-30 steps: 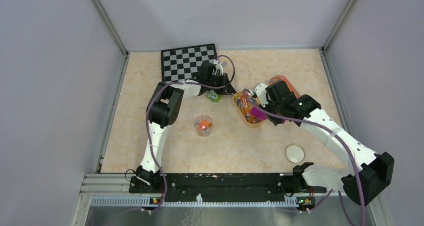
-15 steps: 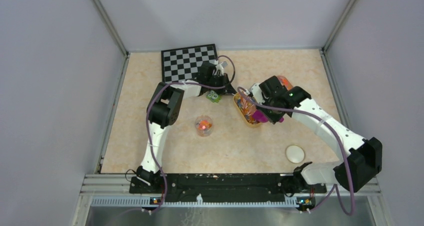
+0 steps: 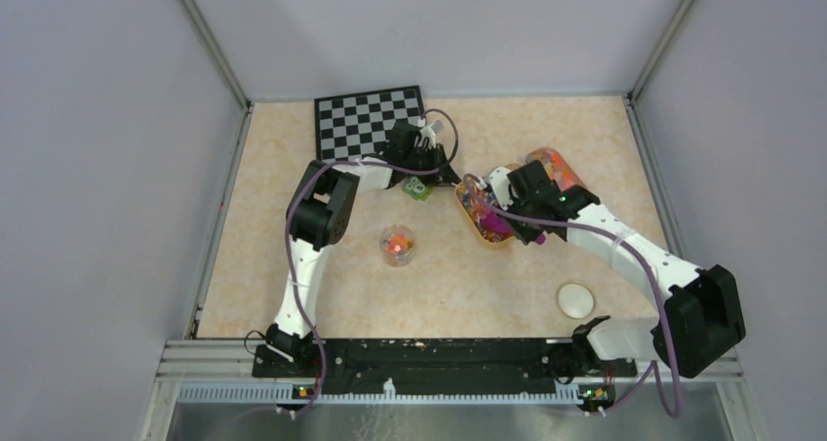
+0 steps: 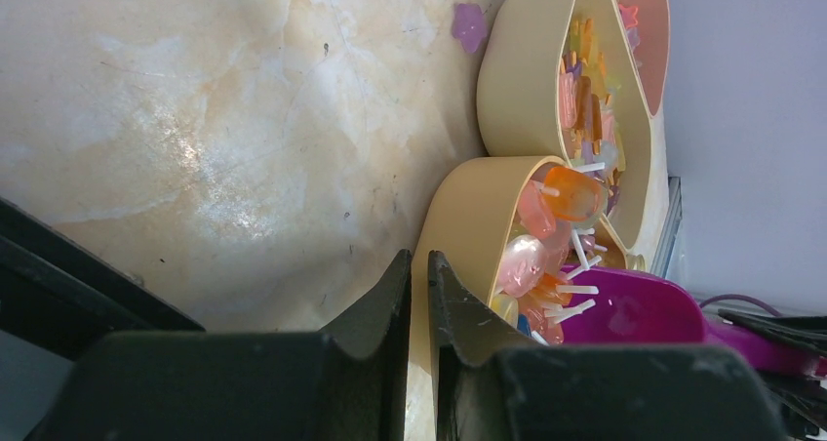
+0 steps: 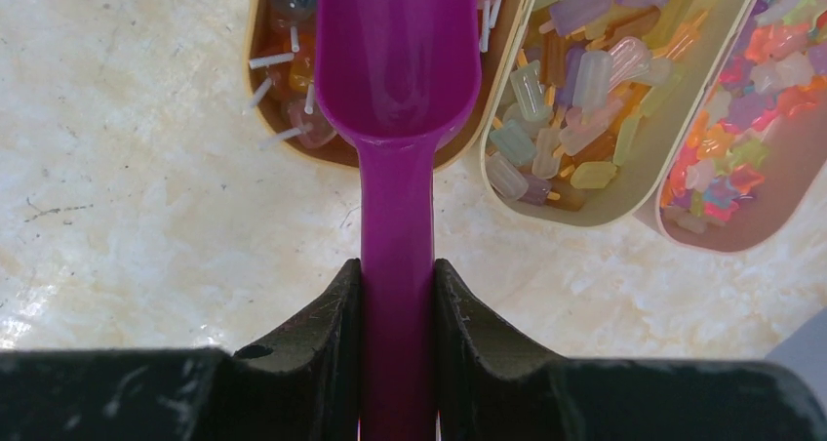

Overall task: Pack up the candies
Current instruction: Scoop the fake candies from the storage box.

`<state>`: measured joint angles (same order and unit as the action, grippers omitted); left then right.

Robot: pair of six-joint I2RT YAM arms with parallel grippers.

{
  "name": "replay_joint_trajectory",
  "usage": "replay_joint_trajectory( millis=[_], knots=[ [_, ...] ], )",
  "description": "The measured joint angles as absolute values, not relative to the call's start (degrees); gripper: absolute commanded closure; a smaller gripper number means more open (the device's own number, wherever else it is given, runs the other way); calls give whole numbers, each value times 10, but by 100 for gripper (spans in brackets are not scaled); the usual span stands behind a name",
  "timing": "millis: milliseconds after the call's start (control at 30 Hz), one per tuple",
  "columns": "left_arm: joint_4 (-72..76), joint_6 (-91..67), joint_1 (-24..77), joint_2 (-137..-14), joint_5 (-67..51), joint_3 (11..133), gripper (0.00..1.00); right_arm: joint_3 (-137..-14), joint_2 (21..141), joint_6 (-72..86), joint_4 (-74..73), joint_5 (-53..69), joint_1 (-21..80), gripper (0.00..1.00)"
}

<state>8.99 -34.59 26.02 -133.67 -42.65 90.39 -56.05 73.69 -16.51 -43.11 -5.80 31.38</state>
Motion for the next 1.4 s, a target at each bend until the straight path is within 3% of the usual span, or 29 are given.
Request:
replay_joint_trajectory(
  millis=[833,1400],
  knots=[
    [90,-346,260,-1337,-426,903,84,-392,648,-186,-243,10,253,100],
    [90,-346,260,-1337,-426,903,84,-360,594,-203,-255,0,239,100]
  ],
)
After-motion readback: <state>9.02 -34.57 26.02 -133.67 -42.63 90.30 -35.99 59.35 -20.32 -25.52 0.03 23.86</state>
